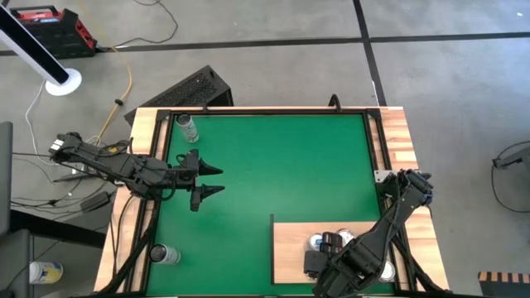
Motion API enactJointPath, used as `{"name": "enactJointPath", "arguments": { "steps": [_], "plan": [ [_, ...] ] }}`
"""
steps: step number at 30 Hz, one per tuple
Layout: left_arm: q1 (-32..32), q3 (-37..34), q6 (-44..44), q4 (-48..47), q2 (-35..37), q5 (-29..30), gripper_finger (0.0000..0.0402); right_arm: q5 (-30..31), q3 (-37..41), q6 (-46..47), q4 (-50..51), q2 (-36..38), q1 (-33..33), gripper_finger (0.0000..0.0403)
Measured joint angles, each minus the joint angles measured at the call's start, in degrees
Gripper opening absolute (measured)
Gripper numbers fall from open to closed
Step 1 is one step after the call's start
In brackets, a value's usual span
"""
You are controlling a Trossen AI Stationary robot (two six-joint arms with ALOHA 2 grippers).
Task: Place canned beverage on shelf
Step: Adjust the blue soda can, then put the top white yellow soda can on the shelf
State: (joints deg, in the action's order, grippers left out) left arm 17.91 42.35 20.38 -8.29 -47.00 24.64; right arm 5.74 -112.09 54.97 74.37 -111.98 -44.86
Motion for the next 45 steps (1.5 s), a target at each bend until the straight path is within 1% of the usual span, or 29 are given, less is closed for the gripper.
{"name": "enactJointPath", "arguments": {
  "steps": [3,11,16,26,32,34,37,38,40,41,43,45],
  "plan": [
    [0.0,0.0,0.0,0.0,0.0,0.0,0.0256,0.0,0.0,-0.8,0.5,0.0,0.0,0.0329],
    [0.0,0.0,0.0,0.0,0.0,0.0,0.0256,0.0,-0.2,-0.8,1.2,0.6,0.8,0.0330],
    [0.0,0.0,0.0,0.0,0.0,0.0,0.0256,-0.1,-3.2,-1.2,5.0,0.7,1.3,0.0331],
    [0.0,0.0,-0.1,0.0,0.0,0.0,0.0256,-1.0,-10.7,-2.5,6.5,0.7,1.7,0.0331],
    [0.0,0.0,-0.2,0.0,0.0,0.0,0.0256,-1.1,-13.8,-2.5,7.3,0.7,2.0,0.0331],
    [0.0,0.0,-0.2,0.0,0.0,-0.5,0.0256,-1.1,-14.6,-2.5,7.4,0.7,2.3,0.0331],
    [0.0,0.0,-0.3,-0.3,0.2,-3.5,0.0256,-1.1,-16.1,-2.5,7.6,0.7,2.7,0.0331],
    [0.0,0.6,-0.3,-2.0,0.4,-4.8,0.0256,-1.1,-16.6,-2.4,7.5,0.7,2.8,0.0331],
    [0.0,3.2,0.4,-8.4,0.5,-5.2,0.0256,-1.0,-17.6,-2.4,7.6,0.7,3.1,0.0331],
    [0.0,5.1,1.4,-12.8,0.5,-4.2,0.0256,-0.6,-18.0,-2.4,7.6,0.7,3.1,0.0331],
    [-0.6,9.1,4.3,-23.2,0.5,0.0,0.0256,1.0,-18.4,-2.6,7.5,0.7,3.1,0.0331],
    [-2.4,13.3,8.2,-31.8,0.0,3.9,0.0256,2.3,-18.4,-3.0,7.5,0.7,3.1,0.0331]
  ]
}}
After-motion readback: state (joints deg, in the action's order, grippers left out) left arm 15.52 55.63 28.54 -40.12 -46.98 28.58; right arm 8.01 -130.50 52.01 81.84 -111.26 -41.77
